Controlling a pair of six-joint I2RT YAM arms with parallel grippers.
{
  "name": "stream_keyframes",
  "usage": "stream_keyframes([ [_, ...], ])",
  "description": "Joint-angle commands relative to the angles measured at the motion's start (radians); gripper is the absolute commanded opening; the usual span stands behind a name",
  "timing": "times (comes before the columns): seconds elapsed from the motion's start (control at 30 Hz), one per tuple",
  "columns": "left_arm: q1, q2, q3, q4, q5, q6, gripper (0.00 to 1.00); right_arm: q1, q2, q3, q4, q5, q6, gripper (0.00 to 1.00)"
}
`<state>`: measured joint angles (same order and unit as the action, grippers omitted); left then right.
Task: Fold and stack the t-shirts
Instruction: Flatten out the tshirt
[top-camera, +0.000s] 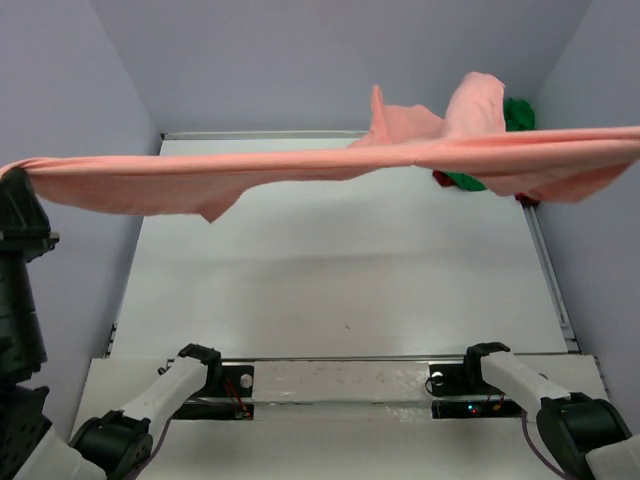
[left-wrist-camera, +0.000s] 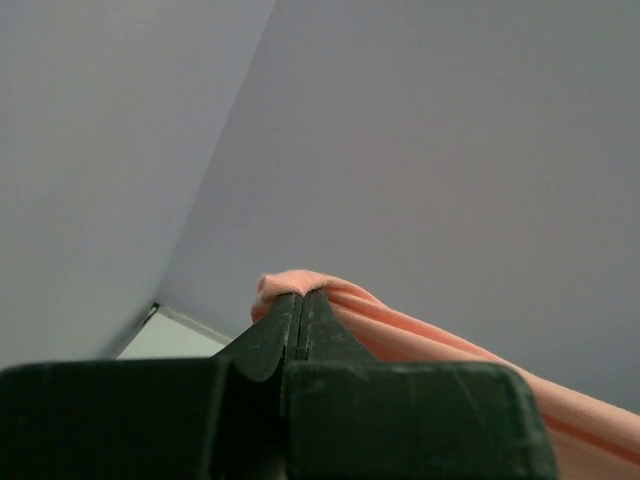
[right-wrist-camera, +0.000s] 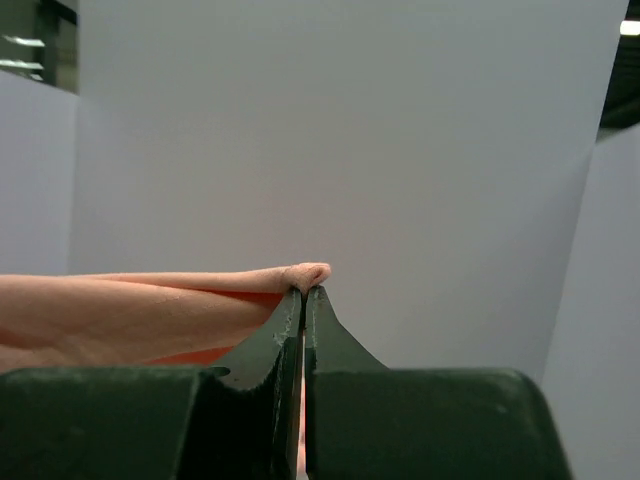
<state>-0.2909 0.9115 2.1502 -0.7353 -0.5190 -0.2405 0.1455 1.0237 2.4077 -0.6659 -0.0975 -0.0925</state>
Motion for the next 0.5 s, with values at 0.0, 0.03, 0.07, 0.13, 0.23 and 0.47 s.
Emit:
stream_keyframes([
  [0.0, 0.004, -0.054, -0.052, 0.063, -0.010, 0.018, 0.00, -0.001, -0.010, -0.038, 0.026, -0.057, 0.049, 0.00],
  [0.03, 0.004, -0.060, -0.056, 0.062, -0.013, 0.015, 0.00, -0.001, -0.019, -0.036, 0.028, -0.071, 0.053, 0.00],
  [0.07, 0.004, -0.065, -0.059, 0.057, -0.016, 0.012, 0.00, -0.001, -0.023, -0.027, 0.025, -0.085, 0.053, 0.00],
  [0.13, 0.004, -0.072, -0.073, 0.059, -0.018, 0.014, 0.00, -0.001, -0.039, -0.013, 0.025, -0.105, 0.065, 0.00],
  [0.23, 0.003, -0.071, -0.075, 0.057, -0.015, 0.017, 0.00, -0.001, -0.040, 0.001, 0.025, -0.119, 0.074, 0.00],
  [0.47, 0.002, 0.006, -0.108, 0.011, -0.105, 0.024, 0.00, -0.001, 0.039, -0.060, 0.023, -0.065, 0.057, 0.00],
])
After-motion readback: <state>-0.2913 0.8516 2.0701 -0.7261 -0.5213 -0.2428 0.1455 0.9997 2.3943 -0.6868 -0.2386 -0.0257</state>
